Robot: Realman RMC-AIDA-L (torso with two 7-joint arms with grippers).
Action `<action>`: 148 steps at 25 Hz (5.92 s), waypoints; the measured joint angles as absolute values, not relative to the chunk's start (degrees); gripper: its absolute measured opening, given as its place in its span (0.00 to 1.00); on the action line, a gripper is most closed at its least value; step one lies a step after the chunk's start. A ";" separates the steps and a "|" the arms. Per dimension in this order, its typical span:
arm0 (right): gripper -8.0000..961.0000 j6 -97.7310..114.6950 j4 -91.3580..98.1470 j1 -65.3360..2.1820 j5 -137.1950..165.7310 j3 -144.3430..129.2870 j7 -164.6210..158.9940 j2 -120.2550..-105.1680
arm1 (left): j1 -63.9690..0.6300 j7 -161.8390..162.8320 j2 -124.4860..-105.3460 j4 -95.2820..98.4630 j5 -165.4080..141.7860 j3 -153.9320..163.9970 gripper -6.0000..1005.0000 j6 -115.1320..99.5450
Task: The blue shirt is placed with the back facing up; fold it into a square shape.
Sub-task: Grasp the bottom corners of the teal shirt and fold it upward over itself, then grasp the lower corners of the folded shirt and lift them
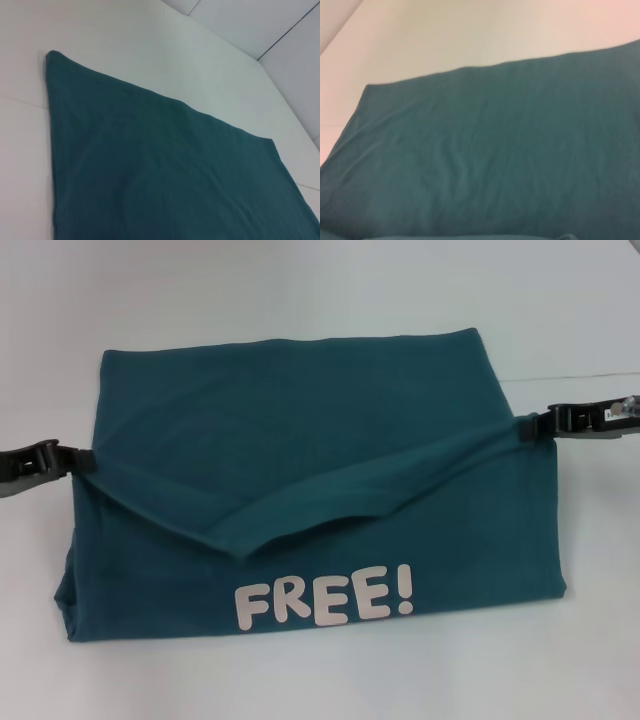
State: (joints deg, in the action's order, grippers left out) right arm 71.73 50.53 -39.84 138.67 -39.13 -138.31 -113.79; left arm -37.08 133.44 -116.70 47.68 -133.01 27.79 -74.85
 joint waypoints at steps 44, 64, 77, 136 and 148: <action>0.07 43.06 42.28 -40.01 134.96 -42.85 -134.68 -117.52 | -39.82 121.13 -121.20 39.61 -128.40 30.69 0.07 -52.21; 0.24 35.64 40.16 -40.32 131.65 -42.94 -129.37 -118.84 | -40.42 116.09 -122.61 37.22 -124.80 32.28 0.33 -41.19; 0.92 55.31 50.46 -34.97 132.39 -42.58 -129.89 -117.34 | -35.55 128.19 -117.49 48.88 -127.33 33.72 0.82 -70.83; 0.96 69.92 64.24 -30.68 138.43 -42.89 -133.15 -118.82 | -38.72 149.56 -117.31 46.00 -153.78 34.13 0.84 -79.55; 0.96 69.87 64.16 -30.76 138.43 -42.89 -133.15 -118.83 | -38.89 149.84 -117.67 46.08 -154.43 34.60 0.83 -78.77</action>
State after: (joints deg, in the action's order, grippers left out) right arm 69.87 64.16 -30.76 138.43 -42.89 -133.15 -118.83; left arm -38.89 149.84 -117.67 46.08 -154.43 34.60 -78.77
